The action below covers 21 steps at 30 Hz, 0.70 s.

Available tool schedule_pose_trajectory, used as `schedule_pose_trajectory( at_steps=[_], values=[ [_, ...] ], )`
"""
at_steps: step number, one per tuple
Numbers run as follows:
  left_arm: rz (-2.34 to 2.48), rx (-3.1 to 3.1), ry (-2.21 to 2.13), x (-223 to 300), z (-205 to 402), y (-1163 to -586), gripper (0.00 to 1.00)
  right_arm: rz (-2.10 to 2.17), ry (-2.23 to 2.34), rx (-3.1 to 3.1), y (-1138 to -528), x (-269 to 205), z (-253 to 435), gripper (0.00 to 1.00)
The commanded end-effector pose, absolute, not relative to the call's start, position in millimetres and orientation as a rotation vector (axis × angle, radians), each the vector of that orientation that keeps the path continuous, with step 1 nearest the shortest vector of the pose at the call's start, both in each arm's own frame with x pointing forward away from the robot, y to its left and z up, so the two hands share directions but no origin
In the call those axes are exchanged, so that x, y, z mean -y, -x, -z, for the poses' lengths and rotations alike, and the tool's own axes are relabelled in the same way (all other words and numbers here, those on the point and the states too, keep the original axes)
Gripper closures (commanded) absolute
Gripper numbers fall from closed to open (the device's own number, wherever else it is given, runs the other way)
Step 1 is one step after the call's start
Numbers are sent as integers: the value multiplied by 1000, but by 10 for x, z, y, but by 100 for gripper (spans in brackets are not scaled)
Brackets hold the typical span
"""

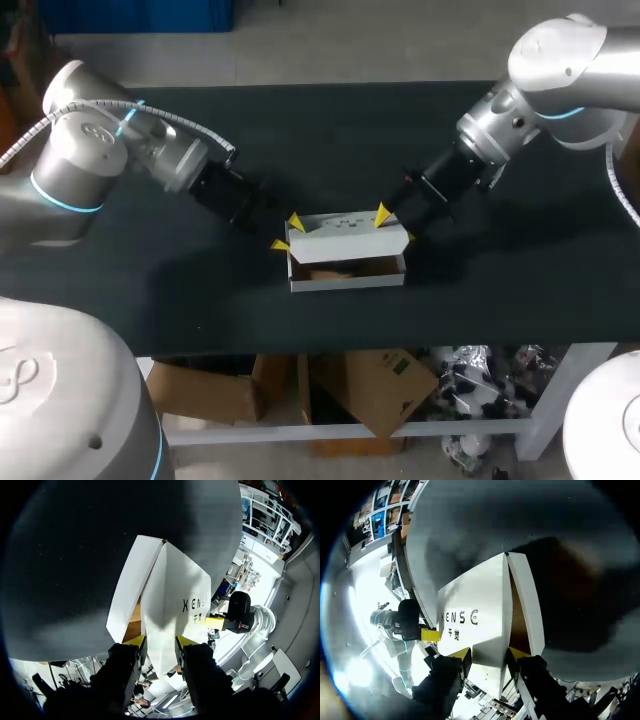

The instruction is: Assemble the packaging by folding the flat box into shape, placing the metal phone stand inside, and closing the box properly

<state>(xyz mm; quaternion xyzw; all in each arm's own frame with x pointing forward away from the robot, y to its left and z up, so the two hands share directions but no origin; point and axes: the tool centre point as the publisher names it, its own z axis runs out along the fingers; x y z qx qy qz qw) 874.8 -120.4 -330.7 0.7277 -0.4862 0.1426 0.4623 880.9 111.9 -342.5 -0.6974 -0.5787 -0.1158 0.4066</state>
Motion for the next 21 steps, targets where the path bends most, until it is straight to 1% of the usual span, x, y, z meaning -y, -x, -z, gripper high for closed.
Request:
schedule_pose_trajectory(
  at_steps=[1,21],
  values=[
    [-357,1198,-1796,1200,3300,-8716,62,285,1756,1461,-8813,-1125,3445,52],
    [-355,1222,-1808,1184,3325,-8649,61,257,1769,1479,-8762,-1036,3515,51]
  ],
)
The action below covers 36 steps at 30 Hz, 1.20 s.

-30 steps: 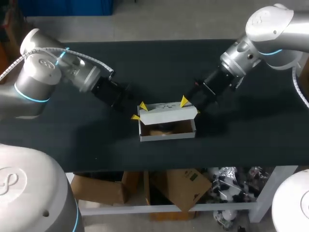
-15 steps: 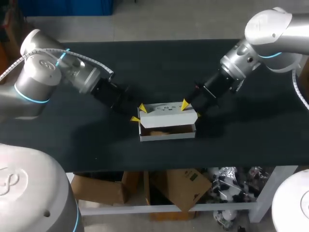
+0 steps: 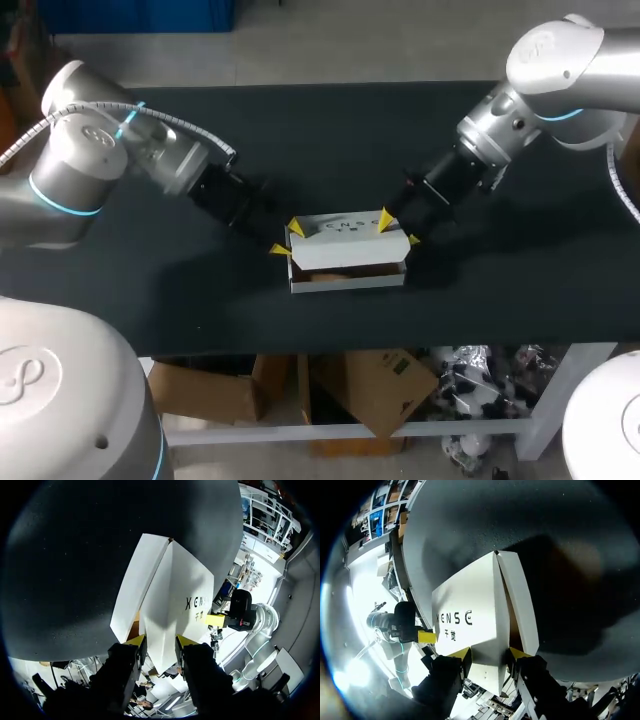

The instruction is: Assemble the packaging by folding the flat box into shape, placing the metal phone stand inside, and closing the box properly

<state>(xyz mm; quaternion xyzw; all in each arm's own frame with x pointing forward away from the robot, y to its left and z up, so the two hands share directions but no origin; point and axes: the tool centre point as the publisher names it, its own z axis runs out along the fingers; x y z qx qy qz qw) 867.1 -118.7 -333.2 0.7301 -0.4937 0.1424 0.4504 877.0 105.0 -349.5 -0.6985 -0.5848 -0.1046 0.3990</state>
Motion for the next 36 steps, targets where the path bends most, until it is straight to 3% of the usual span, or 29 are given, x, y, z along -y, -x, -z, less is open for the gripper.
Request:
schedule_pose_trajectory(
  at_steps=[1,36],
  values=[
    [-356,1223,-1807,1182,3326,-8647,60,255,1770,1478,-8759,-1029,3522,51],
    [-344,1324,-1816,1186,3334,-8625,59,219,1764,1537,-8776,-1043,3540,51]
  ],
)
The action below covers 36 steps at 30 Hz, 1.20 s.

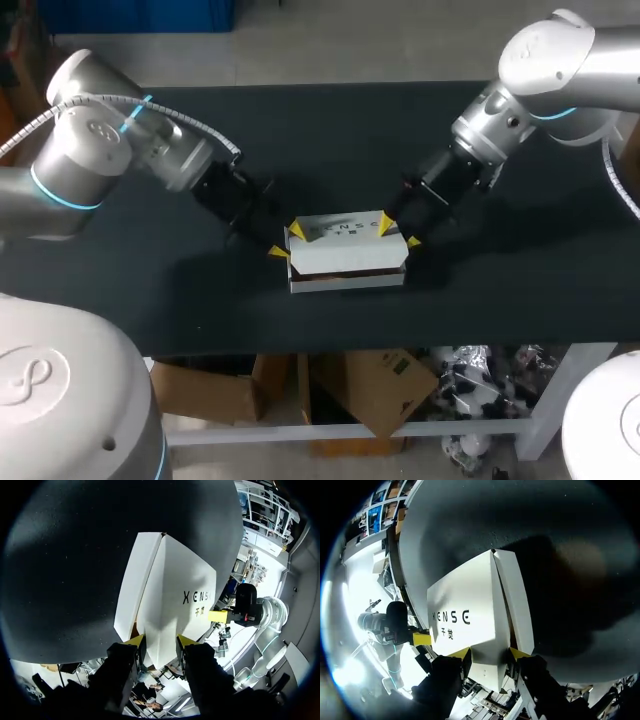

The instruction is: Assemble the packaging by folding the flat box into shape, placing the metal phone stand inside, and closing the box properly

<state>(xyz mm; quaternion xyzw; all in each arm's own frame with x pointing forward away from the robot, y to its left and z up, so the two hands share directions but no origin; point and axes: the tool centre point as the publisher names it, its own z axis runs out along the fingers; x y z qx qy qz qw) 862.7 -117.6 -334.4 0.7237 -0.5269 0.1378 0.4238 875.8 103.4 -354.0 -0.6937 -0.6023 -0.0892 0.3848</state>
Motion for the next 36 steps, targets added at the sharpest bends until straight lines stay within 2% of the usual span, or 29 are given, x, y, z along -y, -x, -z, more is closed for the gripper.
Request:
schedule_pose_trajectory(
  at_steps=[1,36],
  values=[
    [-344,1327,-1818,1189,3333,-8625,59,219,1765,1538,-8776,-1040,3539,51],
    [-366,1386,-1918,1037,3253,-8642,56,206,1760,1551,-8762,-1042,3574,50]
  ],
)
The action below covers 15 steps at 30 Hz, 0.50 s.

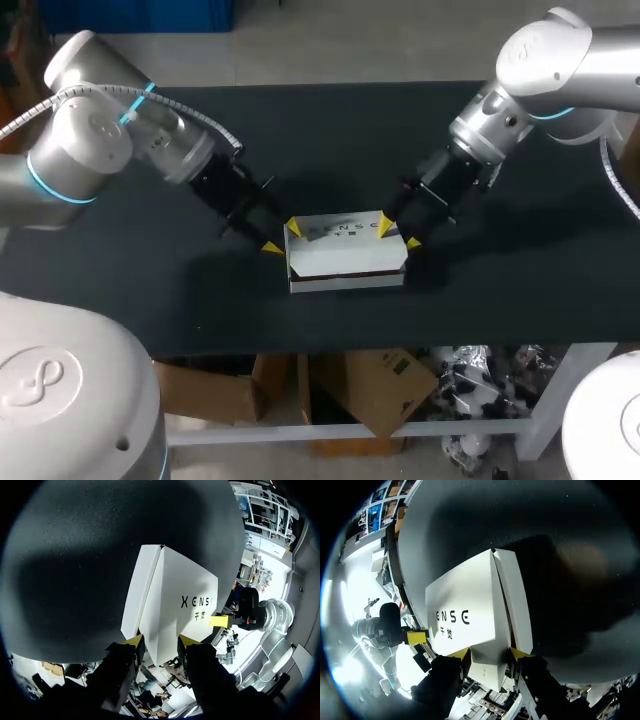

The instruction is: Assemble the packaging by folding the flat box into shape, placing the metal phone stand inside, and closing the box properly

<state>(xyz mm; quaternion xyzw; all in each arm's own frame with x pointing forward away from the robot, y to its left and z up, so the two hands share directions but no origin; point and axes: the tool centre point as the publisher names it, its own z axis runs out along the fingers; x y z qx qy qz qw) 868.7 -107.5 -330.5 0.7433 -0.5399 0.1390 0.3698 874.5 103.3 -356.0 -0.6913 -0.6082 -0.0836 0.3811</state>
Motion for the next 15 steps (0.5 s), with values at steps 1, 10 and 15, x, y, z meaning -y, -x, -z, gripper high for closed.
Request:
schedule_pose_trajectory(
  at_steps=[1,10,15],
  values=[
    [-368,1388,-1919,1033,3244,-8639,56,205,1760,1551,-8762,-1042,3575,50],
    [-395,1443,-1926,1040,3121,-8604,55,205,1759,1549,-8758,-1041,3584,50],
    [-406,1467,-1923,1052,3077,-8590,54,207,1762,1547,-8760,-1040,3583,50]
  ],
)
